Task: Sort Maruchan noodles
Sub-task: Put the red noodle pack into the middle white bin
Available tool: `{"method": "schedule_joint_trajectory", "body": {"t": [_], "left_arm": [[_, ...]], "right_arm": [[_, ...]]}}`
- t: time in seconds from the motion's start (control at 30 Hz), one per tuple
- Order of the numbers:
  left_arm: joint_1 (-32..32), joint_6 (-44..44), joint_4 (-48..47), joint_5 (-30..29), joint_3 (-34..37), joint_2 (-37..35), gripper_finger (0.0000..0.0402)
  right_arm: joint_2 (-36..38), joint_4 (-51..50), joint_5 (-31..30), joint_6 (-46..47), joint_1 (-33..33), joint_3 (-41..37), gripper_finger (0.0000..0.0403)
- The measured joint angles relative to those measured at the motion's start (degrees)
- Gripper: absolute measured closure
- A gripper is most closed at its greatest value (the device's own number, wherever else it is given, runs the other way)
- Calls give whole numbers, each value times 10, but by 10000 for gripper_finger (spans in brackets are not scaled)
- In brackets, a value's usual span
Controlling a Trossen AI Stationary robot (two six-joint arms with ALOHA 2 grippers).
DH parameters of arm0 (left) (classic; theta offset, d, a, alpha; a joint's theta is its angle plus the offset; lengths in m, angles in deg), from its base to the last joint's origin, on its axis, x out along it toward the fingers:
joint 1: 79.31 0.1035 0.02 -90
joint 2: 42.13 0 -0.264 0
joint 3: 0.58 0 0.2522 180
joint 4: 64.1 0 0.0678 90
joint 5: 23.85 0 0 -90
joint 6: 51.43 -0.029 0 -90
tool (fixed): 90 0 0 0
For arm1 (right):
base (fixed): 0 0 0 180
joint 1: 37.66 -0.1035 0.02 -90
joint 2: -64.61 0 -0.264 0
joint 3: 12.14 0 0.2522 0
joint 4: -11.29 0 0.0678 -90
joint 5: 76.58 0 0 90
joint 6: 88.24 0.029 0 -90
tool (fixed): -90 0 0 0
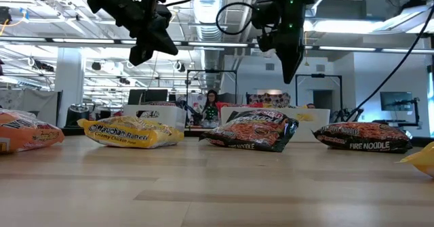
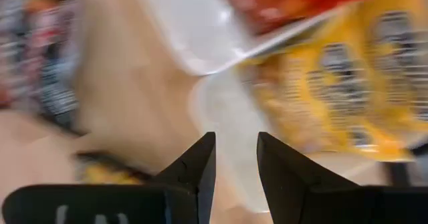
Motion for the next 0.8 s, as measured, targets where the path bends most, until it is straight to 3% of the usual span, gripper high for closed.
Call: {"method": "schedule_joint_trajectory", "body": {"t": [0.2,0.5,0.8], "left_arm": [[-16,5,-1,59,0,0,401],[-54,47,-1,149,0,0,395],[-89,137,-1,203,0,0,313]], "right_arm": [[0,-22,66,7,-44,0,271],[0,-23,67,7,-112,0,271],[0,-30,67,37,-149,0,271]]}}
